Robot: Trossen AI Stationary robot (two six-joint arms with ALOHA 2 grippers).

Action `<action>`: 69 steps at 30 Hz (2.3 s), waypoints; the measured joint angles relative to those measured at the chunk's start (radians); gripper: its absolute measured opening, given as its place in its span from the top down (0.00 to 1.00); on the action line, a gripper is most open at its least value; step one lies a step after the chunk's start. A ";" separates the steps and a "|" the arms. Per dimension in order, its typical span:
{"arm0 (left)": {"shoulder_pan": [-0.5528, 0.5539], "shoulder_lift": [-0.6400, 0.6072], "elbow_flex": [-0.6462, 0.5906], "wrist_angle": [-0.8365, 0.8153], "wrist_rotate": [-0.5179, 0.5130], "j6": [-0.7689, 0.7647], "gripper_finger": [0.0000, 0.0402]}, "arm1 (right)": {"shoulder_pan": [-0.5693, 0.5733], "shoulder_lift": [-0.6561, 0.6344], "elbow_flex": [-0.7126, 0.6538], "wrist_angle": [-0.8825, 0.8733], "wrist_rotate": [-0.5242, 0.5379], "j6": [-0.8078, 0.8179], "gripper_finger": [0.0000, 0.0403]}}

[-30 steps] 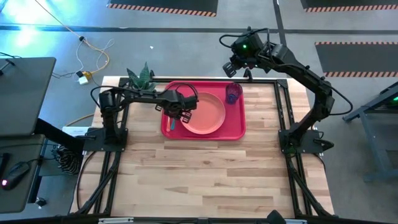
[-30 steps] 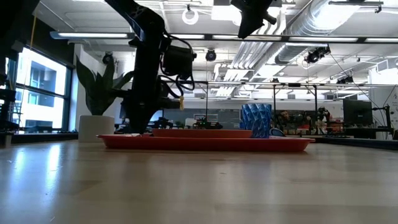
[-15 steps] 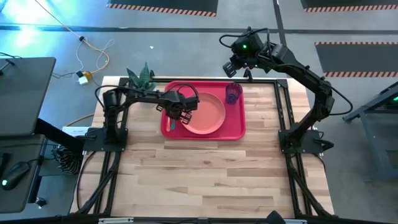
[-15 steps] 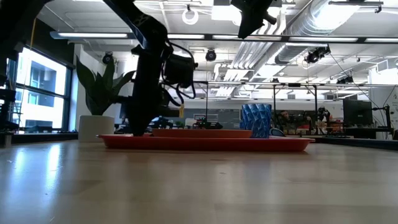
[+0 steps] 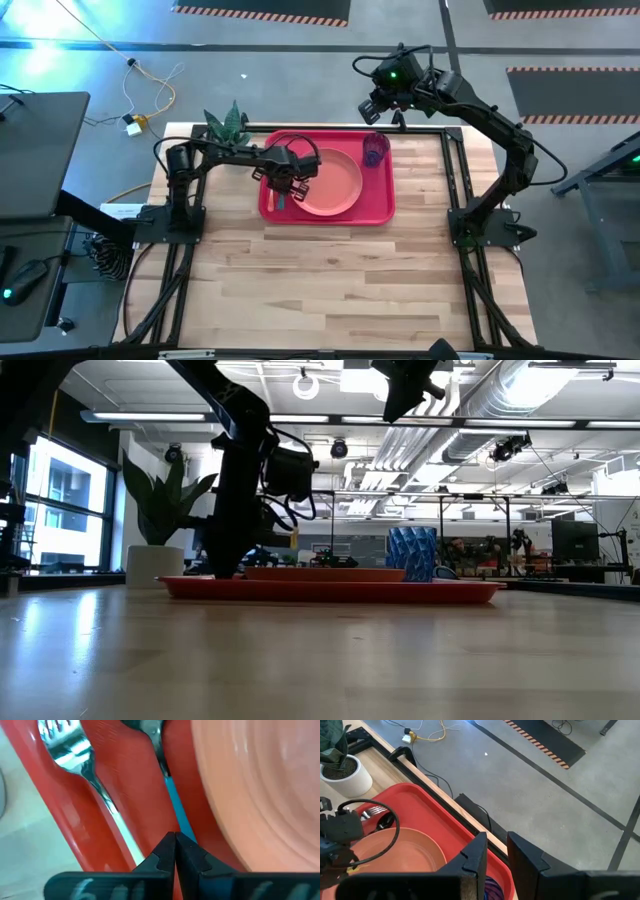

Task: Pick and place plate/cup/fork/spoon on tray
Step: Adjust the utensils on the pink tray

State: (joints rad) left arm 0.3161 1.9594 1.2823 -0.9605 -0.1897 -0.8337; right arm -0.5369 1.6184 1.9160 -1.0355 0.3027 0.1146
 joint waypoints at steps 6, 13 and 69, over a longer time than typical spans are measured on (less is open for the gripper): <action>-0.004 0.000 0.000 0.000 0.001 0.000 1.00 | 0.000 0.000 0.000 0.000 0.000 0.000 0.83; -0.002 -0.001 0.000 -0.024 0.001 0.008 1.00 | 0.000 0.000 0.000 0.000 0.000 0.009 0.83; 0.100 -0.092 0.000 -0.085 -0.023 -0.036 0.71 | 0.001 0.000 0.000 -0.025 -0.026 0.016 0.83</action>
State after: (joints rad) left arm 0.4164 1.8671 1.2819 -1.0451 -0.2123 -0.8696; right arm -0.5362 1.6184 1.9156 -1.0607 0.2764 0.1303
